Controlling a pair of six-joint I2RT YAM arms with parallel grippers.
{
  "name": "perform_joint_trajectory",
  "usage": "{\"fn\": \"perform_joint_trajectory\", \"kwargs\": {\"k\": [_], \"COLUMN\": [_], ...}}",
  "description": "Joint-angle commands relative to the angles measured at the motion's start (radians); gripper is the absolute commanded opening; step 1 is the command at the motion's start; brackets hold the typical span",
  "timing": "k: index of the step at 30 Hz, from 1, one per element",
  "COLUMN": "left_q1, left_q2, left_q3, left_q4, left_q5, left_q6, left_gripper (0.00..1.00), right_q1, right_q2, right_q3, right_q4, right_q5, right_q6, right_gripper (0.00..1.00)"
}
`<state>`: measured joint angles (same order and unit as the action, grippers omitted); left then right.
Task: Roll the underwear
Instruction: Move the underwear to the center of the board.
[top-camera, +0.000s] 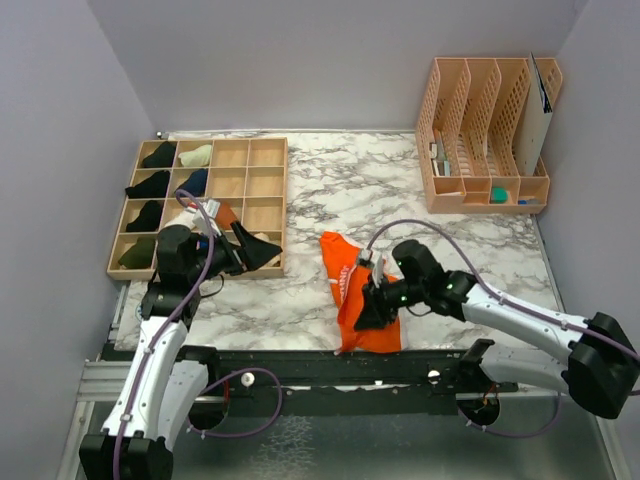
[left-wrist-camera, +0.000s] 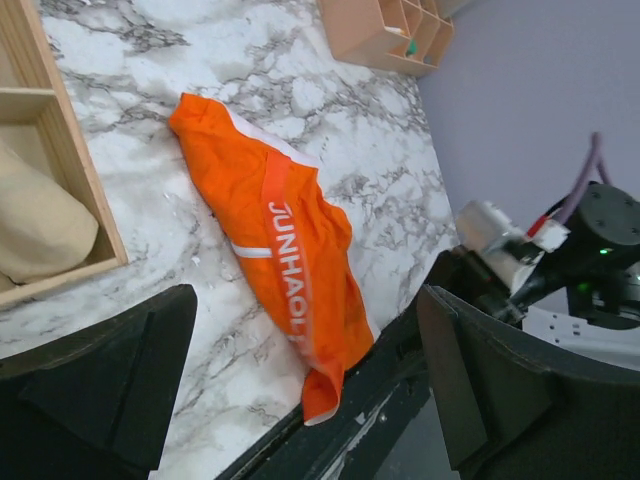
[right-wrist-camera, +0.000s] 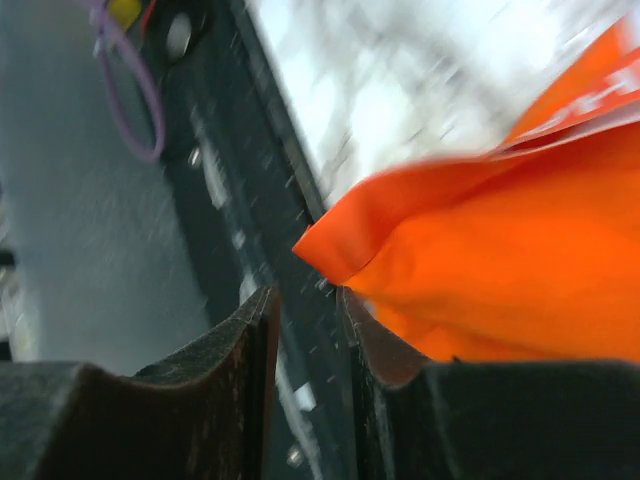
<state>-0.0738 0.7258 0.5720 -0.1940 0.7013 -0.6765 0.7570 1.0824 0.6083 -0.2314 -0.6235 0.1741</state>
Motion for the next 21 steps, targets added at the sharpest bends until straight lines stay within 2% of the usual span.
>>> {"fn": "perform_joint_trajectory", "kwargs": {"k": [1,4,5,7,10,12,13,15,18,21], "left_q1": [-0.004,-0.021,-0.022,-0.021,-0.021,-0.021,-0.021,-0.021,-0.021,-0.021], "left_q2": [-0.069,-0.082,-0.089,-0.105,-0.106,-0.089,-0.079,-0.073,-0.084,-0.100], "left_q3": [-0.040,-0.041,-0.043,-0.042,-0.014,-0.004,-0.004,-0.014,-0.021,-0.029], "left_q4": [-0.089,-0.163,-0.171,-0.167,-0.165,-0.166,-0.166,-0.168,-0.168,-0.162], "left_q5": [0.099,0.098,0.085,0.048,0.018,0.030,0.044,0.061,0.074,0.058], "left_q6": [-0.011,0.021,0.020,0.013,0.030,0.041,0.045,0.052,0.049,0.044], "left_gripper": [0.99,0.99,0.99,0.99,0.99,0.99,0.99,0.99,0.99,0.99], "right_q1": [0.078,0.087,0.088,0.087,0.088,0.087,0.087,0.087,0.088,0.087], "right_q2": [0.014,-0.009,-0.012,-0.045,-0.124,-0.179,-0.211,-0.288,-0.393,-0.344], "right_q3": [-0.042,-0.036,-0.011,0.023,0.032,0.010,-0.011,-0.084,-0.205,-0.262], "right_q4": [-0.021,-0.034,-0.090,-0.170,-0.274,-0.312,-0.306,-0.222,0.002,0.195], "right_q5": [-0.174,-0.226,-0.180,0.050,0.519,0.704,0.749,0.739,0.575,0.367], "right_q6": [0.089,0.124,0.113,0.159,0.351,0.481,0.531,0.613,0.669,0.684], "right_gripper": [0.34,0.49,0.50,0.52,0.57,0.61,0.65,0.74,0.75,0.72]}}
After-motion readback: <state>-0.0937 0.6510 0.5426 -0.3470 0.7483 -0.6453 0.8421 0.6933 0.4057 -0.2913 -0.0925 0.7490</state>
